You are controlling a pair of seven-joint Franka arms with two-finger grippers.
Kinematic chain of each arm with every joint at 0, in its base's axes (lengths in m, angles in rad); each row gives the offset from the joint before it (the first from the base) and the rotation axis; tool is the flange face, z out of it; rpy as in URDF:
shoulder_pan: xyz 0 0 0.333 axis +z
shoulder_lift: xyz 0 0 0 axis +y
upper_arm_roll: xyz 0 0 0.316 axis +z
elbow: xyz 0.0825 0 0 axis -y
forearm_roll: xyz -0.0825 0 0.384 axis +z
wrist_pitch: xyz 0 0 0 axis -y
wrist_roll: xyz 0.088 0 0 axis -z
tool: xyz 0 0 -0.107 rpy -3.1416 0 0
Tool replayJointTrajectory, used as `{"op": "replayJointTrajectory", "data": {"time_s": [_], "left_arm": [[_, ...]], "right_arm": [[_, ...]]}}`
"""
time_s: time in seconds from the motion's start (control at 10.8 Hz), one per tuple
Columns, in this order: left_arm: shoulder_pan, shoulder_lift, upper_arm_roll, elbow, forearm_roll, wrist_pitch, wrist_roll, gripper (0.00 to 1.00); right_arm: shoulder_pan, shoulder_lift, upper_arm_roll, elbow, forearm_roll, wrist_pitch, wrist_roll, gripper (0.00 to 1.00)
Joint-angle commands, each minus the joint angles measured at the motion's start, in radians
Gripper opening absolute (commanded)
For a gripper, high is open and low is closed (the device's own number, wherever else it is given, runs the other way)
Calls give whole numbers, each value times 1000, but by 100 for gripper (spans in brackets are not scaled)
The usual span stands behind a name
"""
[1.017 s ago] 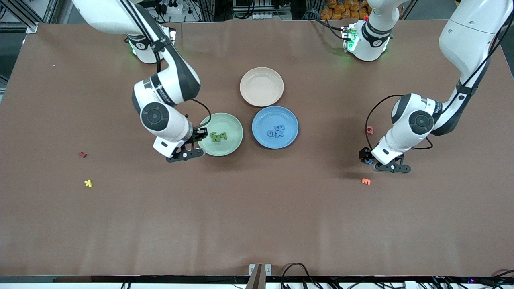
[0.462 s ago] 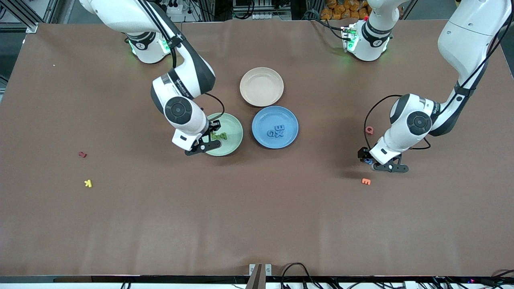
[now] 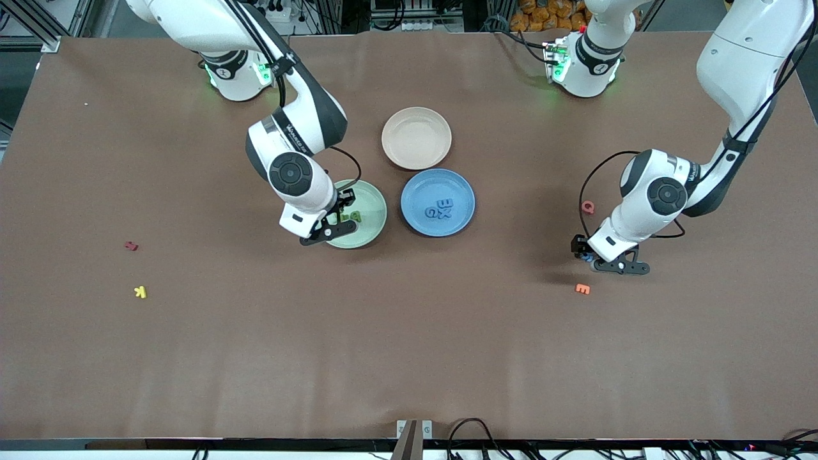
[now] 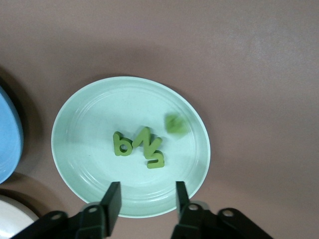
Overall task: Sort letters by color into matching plates
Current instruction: 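Carry the B to the green plate and open the right gripper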
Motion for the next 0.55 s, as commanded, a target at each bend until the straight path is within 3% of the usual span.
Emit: {"op": "replayJointTrajectory", "data": {"time_s": [0.0,0.18,0.46], "left_arm": [[7,8,-5,-3,29,17,7,71],[7,8,-5,-3,29,17,7,67],[7,8,-5,-2,29,17,7,64]], "right_arm": [[15,-4,-13,2,1,-2,4,100],[7,-10,-26,2,1,-3,1,100],[-7,-18,-95,13,1,-3,-46,100]]}}
